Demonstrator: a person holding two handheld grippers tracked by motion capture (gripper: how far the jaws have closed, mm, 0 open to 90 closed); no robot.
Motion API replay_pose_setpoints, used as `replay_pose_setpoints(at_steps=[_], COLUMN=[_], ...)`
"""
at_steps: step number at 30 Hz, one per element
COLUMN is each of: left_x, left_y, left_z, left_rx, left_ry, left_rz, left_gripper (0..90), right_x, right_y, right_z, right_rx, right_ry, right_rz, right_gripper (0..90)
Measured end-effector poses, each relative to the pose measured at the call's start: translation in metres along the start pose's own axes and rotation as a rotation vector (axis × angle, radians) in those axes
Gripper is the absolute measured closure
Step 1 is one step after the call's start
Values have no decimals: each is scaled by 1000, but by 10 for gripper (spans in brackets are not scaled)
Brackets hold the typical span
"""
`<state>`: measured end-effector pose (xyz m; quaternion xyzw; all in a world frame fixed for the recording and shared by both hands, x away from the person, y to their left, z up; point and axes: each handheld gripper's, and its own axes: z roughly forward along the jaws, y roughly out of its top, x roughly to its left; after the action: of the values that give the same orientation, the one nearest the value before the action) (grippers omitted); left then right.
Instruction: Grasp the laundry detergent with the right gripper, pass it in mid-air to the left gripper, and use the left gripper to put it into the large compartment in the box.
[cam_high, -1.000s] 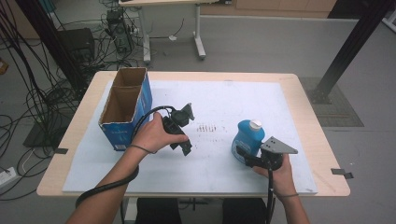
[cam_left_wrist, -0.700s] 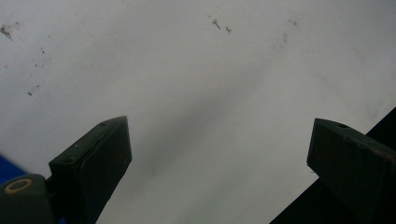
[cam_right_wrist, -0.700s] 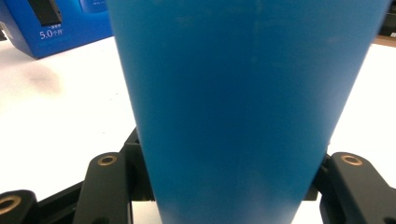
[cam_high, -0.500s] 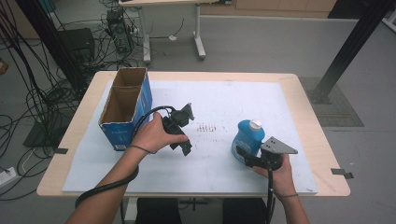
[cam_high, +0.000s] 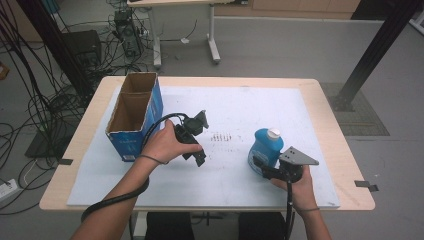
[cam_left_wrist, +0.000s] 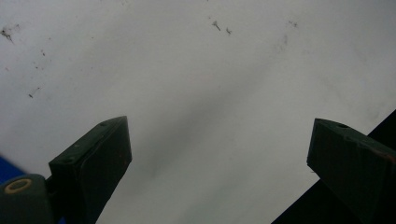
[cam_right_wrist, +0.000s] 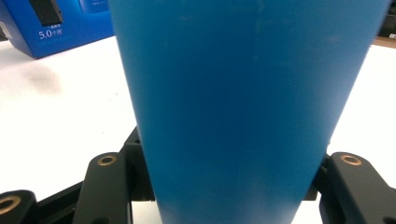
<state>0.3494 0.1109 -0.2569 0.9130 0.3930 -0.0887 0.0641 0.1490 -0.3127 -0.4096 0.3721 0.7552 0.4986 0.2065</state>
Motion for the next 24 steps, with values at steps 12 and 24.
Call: replay_pose_setpoints(at_steps=[12, 24], left_x=[0, 1], left_y=[1, 0], left_z=[1, 0], left_rx=[-1, -6], left_ry=[-2, -4], left_rz=[2, 0], left_gripper=[68, 68], right_x=[1, 1], right_y=[-2, -1], right_z=[0, 0], right_rx=[-6, -6], right_ry=[-2, -4], right_rz=[-3, -7], right_gripper=[413, 414])
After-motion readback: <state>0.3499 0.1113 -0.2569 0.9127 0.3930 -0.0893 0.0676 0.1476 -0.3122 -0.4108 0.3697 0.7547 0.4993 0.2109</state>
